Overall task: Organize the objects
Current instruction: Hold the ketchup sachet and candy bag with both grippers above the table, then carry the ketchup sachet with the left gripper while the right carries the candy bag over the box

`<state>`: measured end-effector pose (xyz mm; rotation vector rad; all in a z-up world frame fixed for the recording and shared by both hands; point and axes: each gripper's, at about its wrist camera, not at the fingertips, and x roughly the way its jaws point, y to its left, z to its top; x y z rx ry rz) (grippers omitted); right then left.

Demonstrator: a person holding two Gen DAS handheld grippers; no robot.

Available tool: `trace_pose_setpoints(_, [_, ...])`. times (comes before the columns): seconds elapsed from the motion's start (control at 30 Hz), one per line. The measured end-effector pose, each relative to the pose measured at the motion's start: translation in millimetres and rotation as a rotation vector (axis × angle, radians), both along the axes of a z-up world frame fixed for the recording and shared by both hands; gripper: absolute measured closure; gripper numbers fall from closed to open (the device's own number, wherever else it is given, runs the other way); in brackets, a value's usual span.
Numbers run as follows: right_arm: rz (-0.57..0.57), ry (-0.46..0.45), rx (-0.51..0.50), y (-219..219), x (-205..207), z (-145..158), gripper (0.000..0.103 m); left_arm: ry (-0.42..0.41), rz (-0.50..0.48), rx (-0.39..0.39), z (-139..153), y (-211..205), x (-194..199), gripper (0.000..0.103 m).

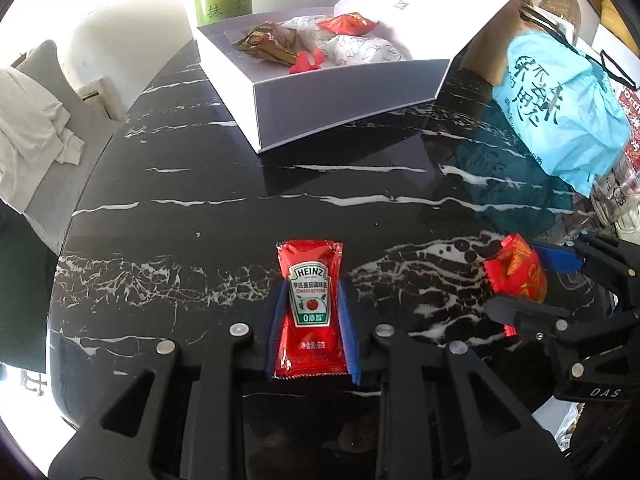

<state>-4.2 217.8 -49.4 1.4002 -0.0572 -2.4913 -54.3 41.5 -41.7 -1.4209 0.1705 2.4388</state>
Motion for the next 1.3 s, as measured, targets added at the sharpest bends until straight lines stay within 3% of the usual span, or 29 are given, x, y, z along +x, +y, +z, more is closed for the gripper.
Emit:
trace_pose_setpoints(0.3, [0.026,0.004,0.026,-0.8,-17.3,13.0,0.045,-0.053,-0.017,0.08,3.2,-6.7,-7.8,0.079])
trace_pose_setpoints(0.53, [0.052,-0.003,-0.016,-4.3,-27.6,14.4,0.045,-0.05,-0.026,0.09,15.7,-11.0,-18.1,0.079])
trace_pose_setpoints(0.77, [0.055,0.017,0.015,-6.1,-29.4,22.0,0.045,-0.028,-0.025,0.09,21.6,-10.7,-23.2,0.079])
trace_pose_setpoints(1.1, [0.069,0.085,0.044,-3.4,-34.2,48.8,0.046,0.044,-0.067,0.084,47.0,-1.3,-26.7,0.079])
trace_pose_setpoints(1.3, [0.085,0.128,0.041,-1.5,-42.7,69.4,0.045,0.134,-0.104,0.068,75.9,6.3,-27.4,0.079])
